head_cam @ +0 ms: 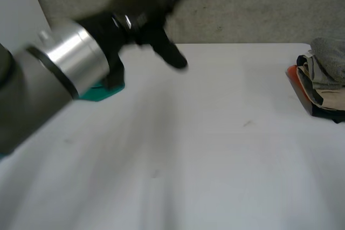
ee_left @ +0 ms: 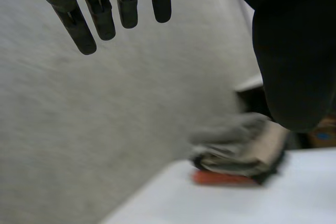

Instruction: Fold the laundry.

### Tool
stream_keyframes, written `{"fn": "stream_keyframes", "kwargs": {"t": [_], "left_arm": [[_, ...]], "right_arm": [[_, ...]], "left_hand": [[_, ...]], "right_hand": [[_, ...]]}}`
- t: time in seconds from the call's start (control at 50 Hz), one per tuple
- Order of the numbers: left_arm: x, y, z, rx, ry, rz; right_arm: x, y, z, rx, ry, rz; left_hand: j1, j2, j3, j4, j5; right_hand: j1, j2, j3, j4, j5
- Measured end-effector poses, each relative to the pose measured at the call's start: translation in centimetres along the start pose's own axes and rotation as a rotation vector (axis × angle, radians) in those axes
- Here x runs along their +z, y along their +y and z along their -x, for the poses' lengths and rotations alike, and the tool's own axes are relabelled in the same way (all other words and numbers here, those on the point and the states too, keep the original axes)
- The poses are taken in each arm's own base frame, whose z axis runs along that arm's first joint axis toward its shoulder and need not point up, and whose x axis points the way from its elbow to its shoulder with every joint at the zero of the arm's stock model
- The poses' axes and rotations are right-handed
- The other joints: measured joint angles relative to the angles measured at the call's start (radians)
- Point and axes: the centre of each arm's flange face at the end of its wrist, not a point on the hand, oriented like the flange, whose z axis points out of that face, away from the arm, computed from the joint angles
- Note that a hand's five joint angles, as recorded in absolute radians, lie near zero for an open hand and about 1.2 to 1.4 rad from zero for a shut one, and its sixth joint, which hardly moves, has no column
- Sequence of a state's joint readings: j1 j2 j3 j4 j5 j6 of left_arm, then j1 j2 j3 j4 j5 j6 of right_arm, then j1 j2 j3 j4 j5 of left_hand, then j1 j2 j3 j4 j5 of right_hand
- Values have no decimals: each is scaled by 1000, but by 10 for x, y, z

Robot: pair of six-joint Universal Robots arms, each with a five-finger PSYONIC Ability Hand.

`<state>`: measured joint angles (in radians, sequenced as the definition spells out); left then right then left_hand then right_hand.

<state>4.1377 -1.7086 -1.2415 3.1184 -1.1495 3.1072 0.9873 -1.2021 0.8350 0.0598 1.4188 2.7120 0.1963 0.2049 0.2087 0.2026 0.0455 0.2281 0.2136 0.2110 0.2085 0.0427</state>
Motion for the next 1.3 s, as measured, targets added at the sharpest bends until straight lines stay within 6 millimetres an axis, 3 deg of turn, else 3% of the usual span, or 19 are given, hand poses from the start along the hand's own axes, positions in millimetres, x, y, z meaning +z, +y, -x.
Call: {"fn": "stream_keyframes", "kwargs": {"t": [0.08, 0.1, 0.14, 0.22, 0.24, 0.32, 0.38, 0.48, 0.5, 0.52, 0.56, 0.64, 0.9, 0.92, 0.96, 1.02, 1.1, 1.18, 1.3], "left_arm": [[4, -35, 22, 15, -162, -118], [4, -54, 39, 27, -265, -185], [2, -66, 54, 39, -336, -224], [-10, -75, 123, 90, -561, -251], [-17, -70, 149, 105, -632, -233], [-32, -35, 210, 138, -771, -117], [-39, 21, 256, 179, -829, 65], [-40, 115, 290, 265, -762, 332], [-40, 120, 291, 270, -755, 343], [-40, 151, 299, 304, -704, 407], [-39, 179, 307, 340, -654, 445], [-38, 218, 321, 391, -604, 454], [-28, 269, 343, 446, -608, 396], [-27, 273, 344, 447, -608, 396], [-26, 281, 345, 457, -607, 397], [-22, 284, 344, 483, -610, 392], [-13, 274, 340, 527, -639, 365], [5, 225, 319, 585, -703, 265], [22, 147, 247, 520, -651, 95]], "right_arm": [[-7, -59, 33, 75, -16, -217], [-21, -93, 54, 133, -57, -336], [-35, -114, 70, 174, -101, -411], [-93, -152, 136, 266, -331, -559], [-119, -159, 162, 287, -432, -586], [-180, -158, 213, 298, -650, -581], [-243, -134, 258, 242, -869, -499], [-300, -85, 295, 113, -1066, -331], [-302, -84, 296, 109, -1071, -325], [-318, -66, 304, 66, -1121, -260], [-330, -49, 308, 31, -1159, -203], [-347, -25, 311, -4, -1207, -122], [-348, 6, 309, -15, -1208, -38], [-347, 7, 309, -16, -1205, -36], [-346, 9, 310, -19, -1200, -32], [-345, 10, 310, -22, -1196, -30], [-344, 11, 310, -23, -1193, -29], [-344, 10, 309, -22, -1189, -27], [-337, 11, 306, -16, -1168, -20]], "left_hand": [[0, 0, 0, 0, 0], [0, 0, 0, 0, 0], [0, 0, 0, 0, 0], [4, 2, 2, 2, 1], [4, 2, 2, 2, 1], [4, 2, 2, 2, 1], [4, 2, 2, 2, 1], [4, 2, 2, 2, 0], [4, 2, 2, 2, 1], [4, 2, 2, 2, 0], [4, 2, 2, 2, 3], [74, 58, 54, 65, 52], [166, 155, 151, 160, 145], [252, 238, 224, 232, 216], [723, 664, 635, 645, 618], [964, 947, 932, 946, 908], [964, 974, 965, 979, 921], [964, 989, 979, 993, 921], [964, 990, 980, 994, 921]], "right_hand": [[0, 0, 0, 0, 0], [0, 0, 0, 0, 0], [0, 0, 0, 0, 0], [0, 0, 0, 0, 0], [0, 0, 0, 0, 0], [0, 0, 0, 0, 0], [0, 0, 0, 0, 0], [0, 0, 0, 0, -1], [0, 0, 0, 0, -1], [0, 0, 0, 0, 0], [0, 0, 0, 0, 0], [0, 0, 0, 0, -1], [0, 0, 0, 0, 0], [0, 0, 0, 0, 0], [0, 0, 0, 0, 0], [0, 0, 0, 0, -1], [0, 0, 0, 0, 0], [0, 0, 0, 0, 0], [0, 0, 0, 0, 0]]}}
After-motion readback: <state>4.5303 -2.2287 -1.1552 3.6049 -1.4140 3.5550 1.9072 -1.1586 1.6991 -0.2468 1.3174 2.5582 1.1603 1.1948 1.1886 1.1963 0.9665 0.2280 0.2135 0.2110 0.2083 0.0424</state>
